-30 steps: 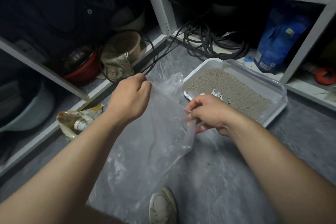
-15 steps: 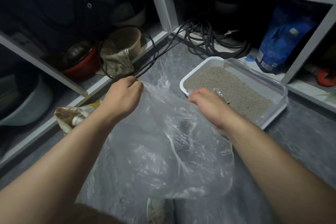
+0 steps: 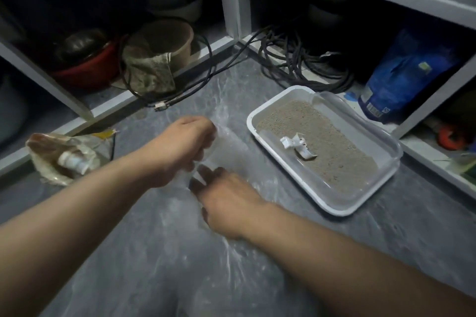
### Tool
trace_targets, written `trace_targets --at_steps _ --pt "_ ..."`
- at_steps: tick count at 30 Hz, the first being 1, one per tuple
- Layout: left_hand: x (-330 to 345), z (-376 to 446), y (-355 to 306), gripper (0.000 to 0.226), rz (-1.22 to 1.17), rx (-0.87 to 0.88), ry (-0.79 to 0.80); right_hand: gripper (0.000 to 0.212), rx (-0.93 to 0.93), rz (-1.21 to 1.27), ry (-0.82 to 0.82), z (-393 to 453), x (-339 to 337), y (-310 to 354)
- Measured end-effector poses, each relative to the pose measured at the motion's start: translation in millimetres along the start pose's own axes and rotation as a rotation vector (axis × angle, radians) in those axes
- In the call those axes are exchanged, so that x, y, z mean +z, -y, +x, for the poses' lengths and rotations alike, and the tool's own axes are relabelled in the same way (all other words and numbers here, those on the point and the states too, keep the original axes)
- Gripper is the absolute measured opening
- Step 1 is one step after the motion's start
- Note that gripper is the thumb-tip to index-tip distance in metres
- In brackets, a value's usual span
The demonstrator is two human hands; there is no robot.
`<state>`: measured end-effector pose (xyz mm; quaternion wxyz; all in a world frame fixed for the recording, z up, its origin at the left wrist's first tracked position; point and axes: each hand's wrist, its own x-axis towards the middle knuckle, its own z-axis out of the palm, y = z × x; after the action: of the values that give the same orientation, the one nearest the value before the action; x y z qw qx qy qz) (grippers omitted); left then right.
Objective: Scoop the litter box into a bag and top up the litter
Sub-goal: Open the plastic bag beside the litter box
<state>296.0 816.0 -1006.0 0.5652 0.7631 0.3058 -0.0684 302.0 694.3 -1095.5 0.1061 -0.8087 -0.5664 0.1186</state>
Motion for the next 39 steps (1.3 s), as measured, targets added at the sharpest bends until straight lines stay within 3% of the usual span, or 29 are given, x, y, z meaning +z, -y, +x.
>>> trace_targets --at_steps 4,6,10,12,14,16,18,21,24,29,34,39 --pt "-12 26 27 0.032 0.018 0.057 -0.082 0.108 0.054 -0.233 0.216 30 39 -29" --pt "-21 42 43 0.030 0.088 0.119 -0.168 0.103 0.022 -0.337 0.358 40 55 -41" --pt "-37 73 71 0.027 0.158 0.190 -0.375 0.064 -0.058 -0.434 0.573 45 67 -51" --pt "-40 86 84 0.028 0.185 0.197 -0.450 0.059 -0.044 -0.369 0.567 46 69 -57" --pt "-39 94 96 0.026 0.217 0.209 -0.493 0.069 -0.009 -0.292 0.526 48 69 -61" --pt "-32 98 105 0.027 0.238 0.238 -0.486 0.083 0.040 -0.233 0.505 50 63 -59" --pt "-25 98 111 0.028 0.289 0.267 -0.450 0.085 0.091 -0.245 0.463 54 57 -50" --pt "-19 98 116 0.028 0.276 0.286 -0.418 0.053 0.067 -0.211 0.294 66 53 -33" --pt "-13 99 118 0.027 0.098 0.267 -0.364 0.035 0.093 -0.125 0.205 86 54 -34" --pt "-11 104 114 0.028 -0.002 0.273 -0.334 0.040 0.155 -0.041 0.376 109 110 -56" --pt "-24 116 115 0.027 0.106 0.321 -0.498 0.091 0.041 -0.234 0.509 101 132 -59" --pt "-33 128 130 0.026 0.299 0.289 -0.567 0.066 0.047 -0.152 0.383 96 124 -54"
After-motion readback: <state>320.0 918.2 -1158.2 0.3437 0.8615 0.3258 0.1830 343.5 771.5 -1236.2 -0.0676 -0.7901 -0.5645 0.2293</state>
